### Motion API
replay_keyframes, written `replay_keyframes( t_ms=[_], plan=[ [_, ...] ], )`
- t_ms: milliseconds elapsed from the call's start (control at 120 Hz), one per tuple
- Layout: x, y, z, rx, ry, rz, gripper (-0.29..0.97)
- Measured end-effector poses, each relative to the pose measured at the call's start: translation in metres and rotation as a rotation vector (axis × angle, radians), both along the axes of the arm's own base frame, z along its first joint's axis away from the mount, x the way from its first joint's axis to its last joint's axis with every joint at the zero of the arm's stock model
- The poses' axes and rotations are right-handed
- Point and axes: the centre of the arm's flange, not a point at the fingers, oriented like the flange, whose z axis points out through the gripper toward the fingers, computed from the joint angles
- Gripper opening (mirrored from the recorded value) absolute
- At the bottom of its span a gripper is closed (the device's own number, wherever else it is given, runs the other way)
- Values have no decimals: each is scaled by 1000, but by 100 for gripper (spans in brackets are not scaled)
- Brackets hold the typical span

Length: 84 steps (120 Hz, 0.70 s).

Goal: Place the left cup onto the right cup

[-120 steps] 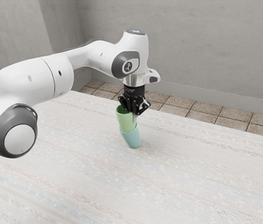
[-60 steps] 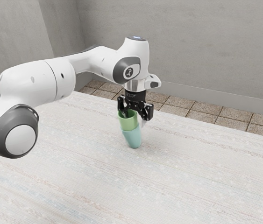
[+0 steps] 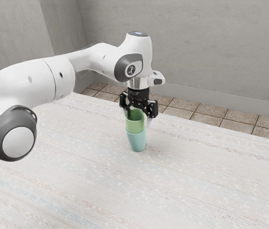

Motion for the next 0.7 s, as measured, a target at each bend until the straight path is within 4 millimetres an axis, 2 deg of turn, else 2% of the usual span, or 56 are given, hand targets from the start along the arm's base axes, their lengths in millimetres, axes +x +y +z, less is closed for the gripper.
replay_keyframes(
  t_ms=[192,358,517,617,700],
  plan=[
    [-5,1,43,3,-59,-3,67],
    [-22,5,77,16,-87,-4,68],
    [-43,17,92,31,-79,11,68],
    [-58,36,97,42,-63,40,68],
    [-66,57,91,50,-36,70,68]
  ],
)
